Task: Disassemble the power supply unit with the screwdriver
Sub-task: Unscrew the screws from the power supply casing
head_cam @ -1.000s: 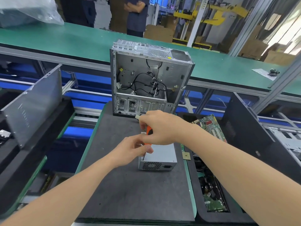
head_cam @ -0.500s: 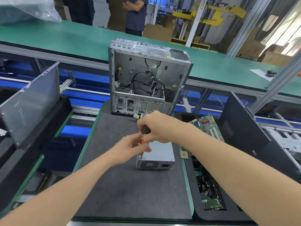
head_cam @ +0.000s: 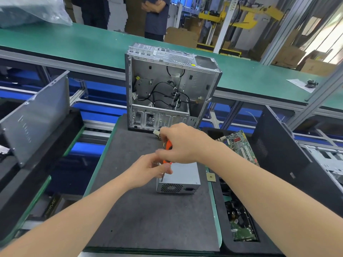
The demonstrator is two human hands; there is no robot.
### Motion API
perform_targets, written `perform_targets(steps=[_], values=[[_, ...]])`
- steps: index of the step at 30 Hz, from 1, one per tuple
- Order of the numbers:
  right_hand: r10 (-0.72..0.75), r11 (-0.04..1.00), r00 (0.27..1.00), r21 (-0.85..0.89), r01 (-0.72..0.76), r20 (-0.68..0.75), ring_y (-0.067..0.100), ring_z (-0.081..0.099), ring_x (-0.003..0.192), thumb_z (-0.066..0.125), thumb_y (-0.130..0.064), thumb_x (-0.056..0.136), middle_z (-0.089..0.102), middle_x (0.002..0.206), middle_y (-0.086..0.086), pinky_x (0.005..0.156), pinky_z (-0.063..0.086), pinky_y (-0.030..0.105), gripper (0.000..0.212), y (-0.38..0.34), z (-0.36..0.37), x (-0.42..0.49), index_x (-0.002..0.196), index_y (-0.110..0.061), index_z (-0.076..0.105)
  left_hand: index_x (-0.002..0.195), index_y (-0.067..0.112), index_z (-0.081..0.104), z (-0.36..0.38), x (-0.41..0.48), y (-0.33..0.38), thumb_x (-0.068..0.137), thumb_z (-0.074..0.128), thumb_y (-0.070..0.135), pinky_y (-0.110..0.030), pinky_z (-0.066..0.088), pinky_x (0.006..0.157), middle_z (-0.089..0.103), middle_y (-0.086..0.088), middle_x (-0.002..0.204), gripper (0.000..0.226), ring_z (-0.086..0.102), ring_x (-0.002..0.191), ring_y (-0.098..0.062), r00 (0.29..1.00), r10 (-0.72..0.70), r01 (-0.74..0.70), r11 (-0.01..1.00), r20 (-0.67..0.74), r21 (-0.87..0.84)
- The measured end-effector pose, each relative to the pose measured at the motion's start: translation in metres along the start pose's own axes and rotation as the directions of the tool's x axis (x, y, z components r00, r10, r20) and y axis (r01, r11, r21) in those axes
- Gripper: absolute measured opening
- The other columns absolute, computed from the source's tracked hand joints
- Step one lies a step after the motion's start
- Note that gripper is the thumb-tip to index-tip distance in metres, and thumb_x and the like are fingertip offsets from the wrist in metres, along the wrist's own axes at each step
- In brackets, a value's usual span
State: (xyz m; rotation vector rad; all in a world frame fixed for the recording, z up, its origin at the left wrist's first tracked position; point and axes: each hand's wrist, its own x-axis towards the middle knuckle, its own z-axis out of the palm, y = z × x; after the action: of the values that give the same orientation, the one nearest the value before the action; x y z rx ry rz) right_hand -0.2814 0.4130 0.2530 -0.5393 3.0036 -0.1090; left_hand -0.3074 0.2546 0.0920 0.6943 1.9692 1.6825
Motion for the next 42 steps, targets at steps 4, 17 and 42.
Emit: perform_targets(steps=[4, 17, 42], values=[[0.237, 0.961, 0.966, -0.119, -0.249, -0.104, 0.02, 0.041, 0.054, 0.042, -0.069, 0.094, 0.041, 0.067, -0.001, 0.05, 0.03, 0.028, 0.055, -0.008, 0.008, 0.004, 0.063, -0.025, 0.031, 0.119, 0.041, 0.069, 0.001, 0.002, 0.001, 0.094, 0.066, 0.062, -0.044, 0.063, 0.092, 0.078, 0.001, 0.106, 0.033, 0.074, 0.108, -0.018, 1.0, 0.013, -0.013, 1.0, 0.019, 0.026], [-0.072, 0.996, 0.978, 0.072, 0.058, 0.198, 0.016, 0.057, 0.076, 0.072, -0.024, 0.083, 0.057, 0.079, -0.011, 0.061, 0.051, 0.035, 0.014, 0.006, -0.002, 0.009, 0.089, -0.024, 0.059, 0.124, 0.044, 0.065, -0.005, 0.001, 0.006, 0.094, 0.066, 0.063, -0.045, 0.061, 0.096, 0.077, -0.001, 0.112, 0.035, 0.072, 0.115, -0.019, 0.997, 0.021, -0.019, 0.999, 0.077, -0.037], [0.088, 0.996, 0.992, 0.014, -0.09, 0.091, 0.024, 0.057, 0.065, 0.064, -0.042, 0.091, 0.054, 0.075, 0.0, 0.054, 0.047, 0.033, 0.03, -0.005, 0.009, 0.01, 0.081, -0.016, 0.056, 0.127, 0.04, 0.066, -0.003, -0.006, 0.007, 0.092, 0.066, 0.064, -0.044, 0.061, 0.096, 0.077, -0.001, 0.11, 0.043, 0.071, 0.114, -0.018, 0.998, 0.024, -0.023, 1.0, 0.059, -0.02]])
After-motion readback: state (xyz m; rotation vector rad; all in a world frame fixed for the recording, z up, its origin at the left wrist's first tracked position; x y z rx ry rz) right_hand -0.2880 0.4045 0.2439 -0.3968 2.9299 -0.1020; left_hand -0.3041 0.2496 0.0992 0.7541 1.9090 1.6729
